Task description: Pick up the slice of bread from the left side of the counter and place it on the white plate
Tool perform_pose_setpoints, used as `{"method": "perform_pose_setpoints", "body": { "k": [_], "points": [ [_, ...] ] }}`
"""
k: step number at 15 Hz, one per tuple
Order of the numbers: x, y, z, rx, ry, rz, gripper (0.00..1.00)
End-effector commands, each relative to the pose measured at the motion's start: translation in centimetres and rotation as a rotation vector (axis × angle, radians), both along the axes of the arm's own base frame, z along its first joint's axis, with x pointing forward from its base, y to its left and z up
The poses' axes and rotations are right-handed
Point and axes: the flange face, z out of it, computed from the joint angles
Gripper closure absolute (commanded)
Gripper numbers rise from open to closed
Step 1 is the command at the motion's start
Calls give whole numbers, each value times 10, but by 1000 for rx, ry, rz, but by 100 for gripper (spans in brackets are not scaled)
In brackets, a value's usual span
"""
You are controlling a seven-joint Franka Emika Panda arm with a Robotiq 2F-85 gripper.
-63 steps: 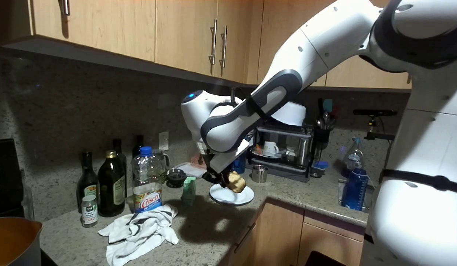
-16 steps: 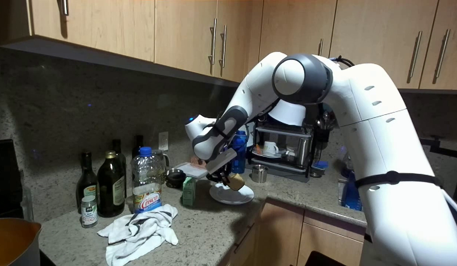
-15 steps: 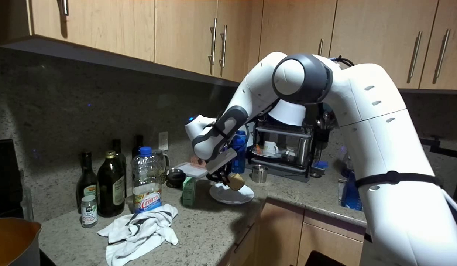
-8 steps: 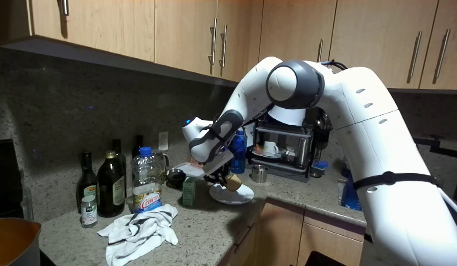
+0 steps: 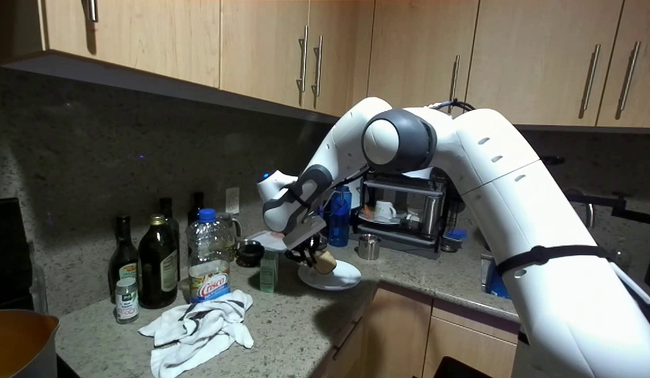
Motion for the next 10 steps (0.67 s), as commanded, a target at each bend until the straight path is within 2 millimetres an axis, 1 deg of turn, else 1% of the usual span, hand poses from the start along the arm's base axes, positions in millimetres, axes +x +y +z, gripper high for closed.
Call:
{"method": "perform_pose_setpoints", "body": {
  "k": [1,3,8,9,10],
  "points": [
    [9,-13,-8,55,31,-14,95],
    [10,-21,-13,74,34,-28,95],
    [12,-39,-13,91,27,-57,95],
    [12,-40,-13,94,27,-57,65],
    [12,-41,-13,94,27,-61,53]
  ]
}}
